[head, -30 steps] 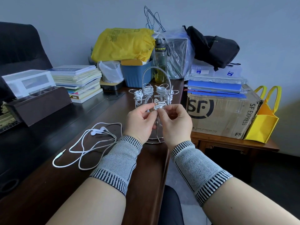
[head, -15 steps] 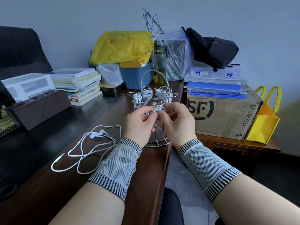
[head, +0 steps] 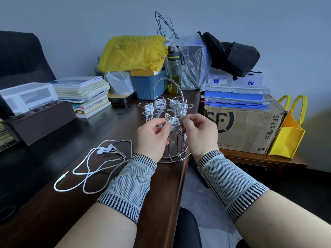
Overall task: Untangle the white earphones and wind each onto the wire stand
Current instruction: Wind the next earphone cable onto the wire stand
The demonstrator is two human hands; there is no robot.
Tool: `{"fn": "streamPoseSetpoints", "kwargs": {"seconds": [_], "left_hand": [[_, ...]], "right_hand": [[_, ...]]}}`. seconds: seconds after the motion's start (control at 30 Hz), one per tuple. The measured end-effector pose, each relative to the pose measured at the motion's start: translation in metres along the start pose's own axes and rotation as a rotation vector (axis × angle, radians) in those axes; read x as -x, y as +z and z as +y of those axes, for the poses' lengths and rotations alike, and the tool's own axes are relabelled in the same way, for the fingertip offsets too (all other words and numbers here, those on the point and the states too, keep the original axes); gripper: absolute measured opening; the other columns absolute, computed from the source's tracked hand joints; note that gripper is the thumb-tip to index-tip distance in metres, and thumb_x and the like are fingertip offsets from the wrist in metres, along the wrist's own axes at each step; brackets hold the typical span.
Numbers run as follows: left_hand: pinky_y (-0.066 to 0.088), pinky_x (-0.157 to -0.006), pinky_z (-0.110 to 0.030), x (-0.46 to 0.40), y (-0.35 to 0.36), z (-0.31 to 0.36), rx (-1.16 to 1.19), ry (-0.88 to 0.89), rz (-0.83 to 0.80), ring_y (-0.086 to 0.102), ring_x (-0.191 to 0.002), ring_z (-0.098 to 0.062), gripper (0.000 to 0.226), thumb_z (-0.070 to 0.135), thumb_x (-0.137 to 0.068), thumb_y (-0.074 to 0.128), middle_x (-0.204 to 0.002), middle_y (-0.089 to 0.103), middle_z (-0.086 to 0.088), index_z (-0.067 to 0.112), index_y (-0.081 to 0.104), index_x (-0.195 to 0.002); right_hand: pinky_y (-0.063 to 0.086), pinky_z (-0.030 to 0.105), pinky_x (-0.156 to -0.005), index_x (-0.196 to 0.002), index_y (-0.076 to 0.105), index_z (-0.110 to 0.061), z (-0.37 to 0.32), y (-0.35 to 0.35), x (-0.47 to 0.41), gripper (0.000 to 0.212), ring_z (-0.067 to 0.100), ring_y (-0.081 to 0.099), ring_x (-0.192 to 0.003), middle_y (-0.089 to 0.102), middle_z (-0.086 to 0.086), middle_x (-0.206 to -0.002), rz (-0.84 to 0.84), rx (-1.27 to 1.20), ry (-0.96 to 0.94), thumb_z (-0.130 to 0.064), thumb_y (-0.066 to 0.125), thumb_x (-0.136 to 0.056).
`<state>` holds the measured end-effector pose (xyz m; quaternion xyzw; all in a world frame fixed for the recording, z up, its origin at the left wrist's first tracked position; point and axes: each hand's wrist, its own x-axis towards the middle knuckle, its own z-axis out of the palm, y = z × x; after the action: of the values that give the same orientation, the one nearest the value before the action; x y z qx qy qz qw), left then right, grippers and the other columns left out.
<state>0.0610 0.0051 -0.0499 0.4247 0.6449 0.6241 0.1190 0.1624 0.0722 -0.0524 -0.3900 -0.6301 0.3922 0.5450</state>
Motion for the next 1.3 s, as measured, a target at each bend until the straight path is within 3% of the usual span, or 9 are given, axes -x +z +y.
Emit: {"fn": "streamPoseSetpoints", "kwargs": {"seconds": [0.07,0.17,0.33,0.47,0.63,0.77,0.87,1.0,1.3], "left_hand": [[0.048,-0.047,-0.015,0.000,0.000,0.002,0.024,-0.018,-0.007,0.058,-0.042,-0.002,0.012,0.019,-0.091,0.067,-0.069,0.068,0.010,0.030,0.063,-0.094],[0.050,-0.045,-0.017,0.001,0.000,0.006,0.081,-0.052,-0.021,0.060,-0.043,-0.003,0.013,0.015,-0.091,0.067,-0.067,0.068,0.009,0.028,0.063,-0.090],[0.049,-0.047,-0.015,0.000,0.000,0.007,0.036,-0.055,-0.027,0.059,-0.043,-0.003,0.011,0.018,-0.090,0.068,-0.070,0.068,0.006,0.027,0.063,-0.095],[0.046,-0.045,-0.014,0.000,-0.002,0.010,-0.002,-0.056,-0.037,0.061,-0.046,-0.003,0.011,0.020,-0.091,0.067,-0.073,0.069,0.007,0.027,0.063,-0.098],[0.048,-0.051,-0.023,-0.001,-0.003,0.012,-0.055,-0.095,-0.060,0.069,-0.055,-0.012,0.011,0.024,-0.092,0.063,-0.075,0.071,0.002,0.020,0.069,-0.100],[0.048,-0.059,-0.034,-0.002,-0.003,0.024,0.050,-0.230,-0.069,0.073,-0.062,-0.019,0.048,0.042,-0.087,0.052,-0.081,0.069,-0.020,-0.003,0.065,-0.095],[0.057,-0.069,-0.043,-0.001,-0.003,0.034,-0.019,-0.230,-0.082,0.073,-0.064,-0.016,0.051,0.053,-0.084,0.057,-0.070,0.063,-0.007,0.003,0.067,-0.087],[0.043,-0.038,-0.017,-0.002,-0.002,0.043,0.093,-0.301,-0.076,0.071,-0.060,-0.008,0.030,0.036,-0.091,0.063,-0.076,0.066,0.000,0.007,0.069,-0.087],[0.040,-0.042,-0.010,-0.002,-0.005,0.049,0.167,-0.242,-0.043,0.071,-0.065,-0.006,0.020,0.017,-0.092,0.064,-0.083,0.072,0.003,0.026,0.068,-0.075]], "right_hand": [[0.049,0.028,-0.062,-0.067,0.066,-0.020,-0.007,0.001,-0.003,0.024,0.011,0.056,-0.058,0.062,-0.007,-0.061,-0.003,0.071,0.027,-0.024,0.058,-0.089],[0.037,0.028,-0.053,-0.049,0.045,-0.014,-0.019,-0.001,-0.007,0.052,0.017,0.043,-0.048,0.044,-0.003,-0.046,-0.048,0.246,0.031,-0.038,0.047,-0.094],[0.058,0.046,-0.076,-0.072,0.070,0.002,-0.020,-0.001,-0.015,0.075,0.030,0.070,-0.071,0.072,0.014,-0.071,-0.177,0.212,0.262,-0.068,0.044,-0.082],[0.059,0.043,-0.073,-0.077,0.069,0.000,-0.025,-0.008,-0.015,0.070,0.028,0.073,-0.070,0.074,0.014,-0.073,-0.231,0.022,0.453,-0.069,0.060,-0.075],[0.058,0.035,-0.064,-0.080,0.069,0.000,-0.029,-0.008,-0.016,0.067,0.023,0.071,-0.060,0.074,0.014,-0.077,-0.235,-0.020,0.480,-0.066,0.068,-0.072],[0.053,0.029,-0.057,-0.080,0.068,-0.001,-0.030,-0.007,-0.018,0.057,0.020,0.068,-0.057,0.074,0.012,-0.075,-0.227,-0.068,0.494,-0.057,0.072,-0.073],[0.054,0.032,-0.060,-0.078,0.068,-0.002,-0.029,-0.006,-0.016,0.055,0.021,0.067,-0.058,0.072,0.011,-0.072,-0.209,-0.092,0.496,-0.056,0.074,-0.073],[0.056,0.037,-0.063,-0.071,0.067,-0.003,-0.030,-0.005,-0.015,0.049,0.024,0.064,-0.058,0.067,0.009,-0.063,-0.180,-0.138,0.469,-0.050,0.076,-0.072],[0.057,0.058,-0.074,-0.059,0.064,-0.012,-0.029,0.002,-0.018,0.035,0.025,0.062,-0.059,0.065,0.007,-0.061,-0.172,-0.148,0.344,-0.042,0.077,-0.070]]}}
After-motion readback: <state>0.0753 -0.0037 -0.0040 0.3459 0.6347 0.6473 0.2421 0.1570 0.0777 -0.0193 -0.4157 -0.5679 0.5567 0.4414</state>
